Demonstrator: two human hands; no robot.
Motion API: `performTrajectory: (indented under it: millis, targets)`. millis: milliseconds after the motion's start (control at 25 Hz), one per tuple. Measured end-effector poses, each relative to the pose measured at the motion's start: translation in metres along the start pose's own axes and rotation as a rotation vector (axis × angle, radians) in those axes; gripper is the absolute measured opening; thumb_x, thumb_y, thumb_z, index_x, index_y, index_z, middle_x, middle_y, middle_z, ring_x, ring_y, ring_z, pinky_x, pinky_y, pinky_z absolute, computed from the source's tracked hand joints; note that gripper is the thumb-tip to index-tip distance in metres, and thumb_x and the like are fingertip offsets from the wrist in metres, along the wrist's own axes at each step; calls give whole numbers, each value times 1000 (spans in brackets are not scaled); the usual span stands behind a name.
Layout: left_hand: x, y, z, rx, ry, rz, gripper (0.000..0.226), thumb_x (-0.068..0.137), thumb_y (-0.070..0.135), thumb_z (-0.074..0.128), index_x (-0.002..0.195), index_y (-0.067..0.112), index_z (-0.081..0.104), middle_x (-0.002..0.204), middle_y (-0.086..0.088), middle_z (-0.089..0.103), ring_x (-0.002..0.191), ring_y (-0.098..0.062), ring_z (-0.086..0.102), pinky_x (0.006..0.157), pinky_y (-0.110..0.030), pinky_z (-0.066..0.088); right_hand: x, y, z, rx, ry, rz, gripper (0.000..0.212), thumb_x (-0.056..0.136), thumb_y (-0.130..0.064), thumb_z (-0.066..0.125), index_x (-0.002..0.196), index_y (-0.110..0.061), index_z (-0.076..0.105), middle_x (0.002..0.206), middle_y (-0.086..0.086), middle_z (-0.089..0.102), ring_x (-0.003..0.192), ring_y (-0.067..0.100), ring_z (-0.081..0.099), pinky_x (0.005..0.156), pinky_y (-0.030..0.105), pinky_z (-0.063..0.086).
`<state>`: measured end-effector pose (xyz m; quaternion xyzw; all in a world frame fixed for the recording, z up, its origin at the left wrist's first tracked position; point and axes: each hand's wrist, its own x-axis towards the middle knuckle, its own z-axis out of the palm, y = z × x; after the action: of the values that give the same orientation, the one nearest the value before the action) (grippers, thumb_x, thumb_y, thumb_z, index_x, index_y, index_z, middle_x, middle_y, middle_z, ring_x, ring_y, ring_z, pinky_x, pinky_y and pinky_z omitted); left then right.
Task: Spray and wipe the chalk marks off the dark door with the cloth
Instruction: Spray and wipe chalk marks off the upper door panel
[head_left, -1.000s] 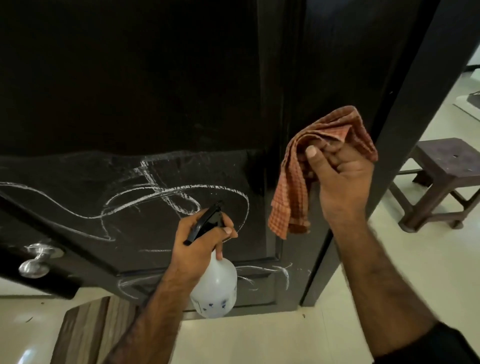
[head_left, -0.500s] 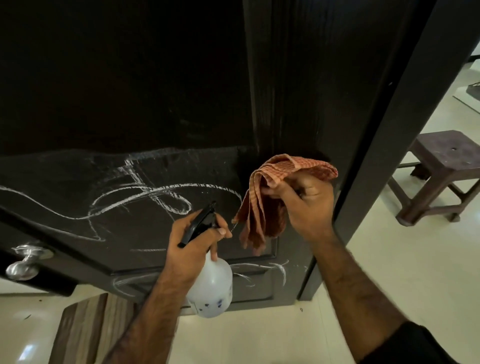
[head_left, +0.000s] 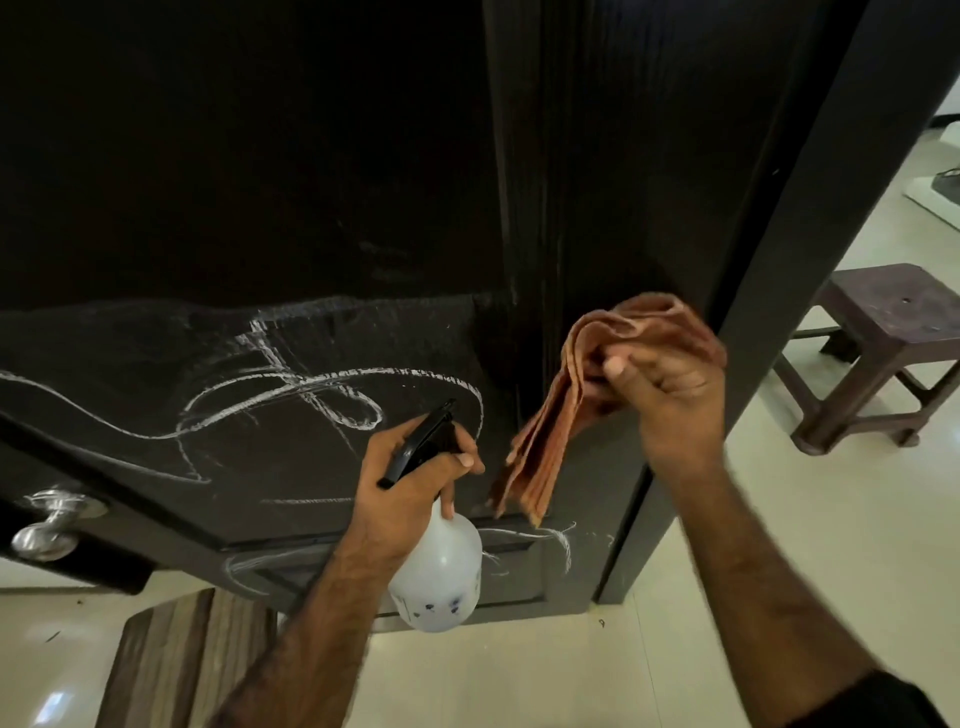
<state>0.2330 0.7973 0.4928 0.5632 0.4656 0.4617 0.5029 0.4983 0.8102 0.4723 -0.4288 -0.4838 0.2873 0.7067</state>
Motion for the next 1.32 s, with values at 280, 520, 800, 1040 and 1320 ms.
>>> performTrajectory:
  millis: [280,520,800,1040,1320]
  targets:
    - [3,1,-6,10,-19,1,19,78,9,69,89,-6,70,84,-19,74,54,-35,56,69,-49,58,-13,13,18,-275,93,145,37,90,6,78,80,-29,80,86,-1,81,81,18,79,79,47,67]
    - [9,-2,-32,-1,50,50,21,78,9,68,91,-8,70,88,-25,73,52,-15,56,53,-31,50,-15,6,52,-435,-142,-139,6,97,-17,78,98,-15,83,92,-13,79,85,4,75,75,28,63]
    - [7,5,-52,-32,100,92,18,79,7,67,89,-8,69,85,-24,73,48,-18,51,53,-31,49,0,-9,104,-679,-36,-539,18,91,-17,64,83,-6,76,74,3,73,64,20,64,63,34,55]
    - [5,7,-75,-35,168,117,21,78,8,67,89,-9,70,86,-22,74,50,-23,51,54,-29,51,-30,75,81,-891,-217,-603,35,108,-40,61,117,-11,78,112,11,79,101,36,76,85,62,63]
    - [7,4,-91,-75,197,110,6,77,11,72,74,16,75,86,-13,75,78,-60,55,58,-36,53,31,-16,133,-748,91,-897,25,111,-24,50,106,-3,64,100,21,65,91,32,52,71,45,58]
